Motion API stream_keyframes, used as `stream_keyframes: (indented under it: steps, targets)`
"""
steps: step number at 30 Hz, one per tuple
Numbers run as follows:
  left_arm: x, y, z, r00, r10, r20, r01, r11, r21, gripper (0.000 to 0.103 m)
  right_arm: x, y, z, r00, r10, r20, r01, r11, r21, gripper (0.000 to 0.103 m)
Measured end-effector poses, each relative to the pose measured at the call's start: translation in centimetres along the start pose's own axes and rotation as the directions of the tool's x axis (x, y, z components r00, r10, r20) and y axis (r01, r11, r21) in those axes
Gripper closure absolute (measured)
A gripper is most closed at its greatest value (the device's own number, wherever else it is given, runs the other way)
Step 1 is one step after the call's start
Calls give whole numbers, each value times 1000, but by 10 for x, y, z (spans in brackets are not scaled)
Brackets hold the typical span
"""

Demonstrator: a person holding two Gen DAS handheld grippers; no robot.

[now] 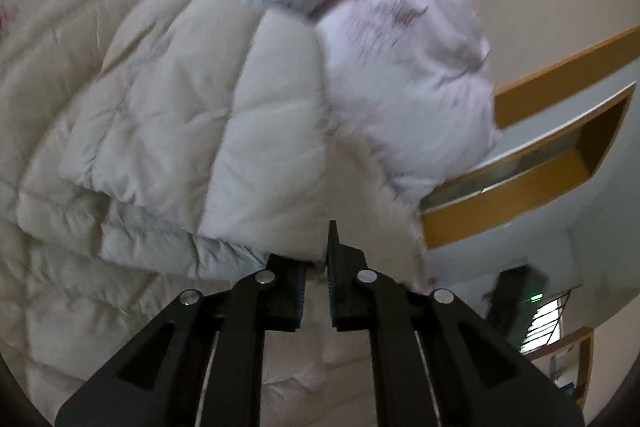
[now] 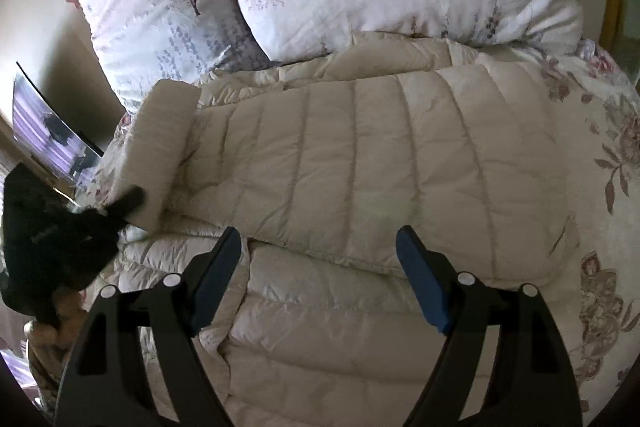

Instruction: Fold large clothes

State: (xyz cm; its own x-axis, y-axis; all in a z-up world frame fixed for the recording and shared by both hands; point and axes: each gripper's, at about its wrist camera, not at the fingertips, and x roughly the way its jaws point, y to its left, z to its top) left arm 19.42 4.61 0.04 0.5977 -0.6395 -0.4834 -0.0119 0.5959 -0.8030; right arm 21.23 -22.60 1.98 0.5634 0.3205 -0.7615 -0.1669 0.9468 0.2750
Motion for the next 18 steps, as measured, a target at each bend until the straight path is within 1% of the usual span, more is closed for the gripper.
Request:
stream_keyframes:
  steps: [2, 4, 5, 6, 7, 8, 9, 11, 12, 13, 15, 16, 18]
  targets:
    - [4, 4, -2, 999, 12, -34, -12, 1000, -10, 96, -4, 8, -2, 1000, -9, 22, 10, 999, -37, 23]
    - [-2, 6, -4, 998, -12, -58, 11, 1000, -15, 88, -9, 18, -2, 999, -11, 50, 15, 996, -82, 23]
    - [-8, 7, -2, 998, -20, -62, 19, 1000, -17, 72, -13, 26, -2, 997, -7, 71, 15, 993, -117, 23]
    - [-15, 9, -3, 998, -28, -59, 27, 999, -19, 52, -15, 33, -2, 996, 2, 89, 11, 989, -149, 23]
    - [-26, 11, -4, 999, -23, -40, 23, 1000, -16, 45, -18, 43, -3, 994, 17, 111, 4, 982, -188, 23]
    - [-40, 14, -5, 1000, -20, -8, 20, 1000, -8, 41, -20, 50, -1, 991, 30, 128, 0, 975, -222, 23]
    - [-50, 17, -4, 1000, -17, 11, 17, 1000, 0, 41, -22, 60, -3, 989, 42, 145, -3, 965, -260, 23]
    - [-74, 26, -1, 998, 8, 69, -8, 1000, 5, 41, -25, 88, -7, 980, 81, 182, -7, 927, -374, 23]
    - [-89, 32, -1, 994, 30, 104, -30, 1000, -1, 41, -24, 103, -11, 976, 99, 194, -6, 902, -431, 23]
    - [-97, 36, 1, 991, 47, 124, -47, 999, -5, 41, -22, 117, -15, 972, 118, 203, -5, 874, -487, 23]
    - [-112, 42, 2, 983, 88, 163, -87, 996, -9, 41, -15, 154, -25, 963, 161, 214, 4, 789, -615, 24]
    - [-121, 45, 1, 977, 102, 185, -102, 995, -9, 41, -12, 165, -28, 962, 173, 213, 8, 759, -651, 24]
    - [-131, 48, 0, 970, 121, 210, -121, 993, -11, 41, 2, 194, -39, 959, 185, 214, 36, 670, -741, 24]
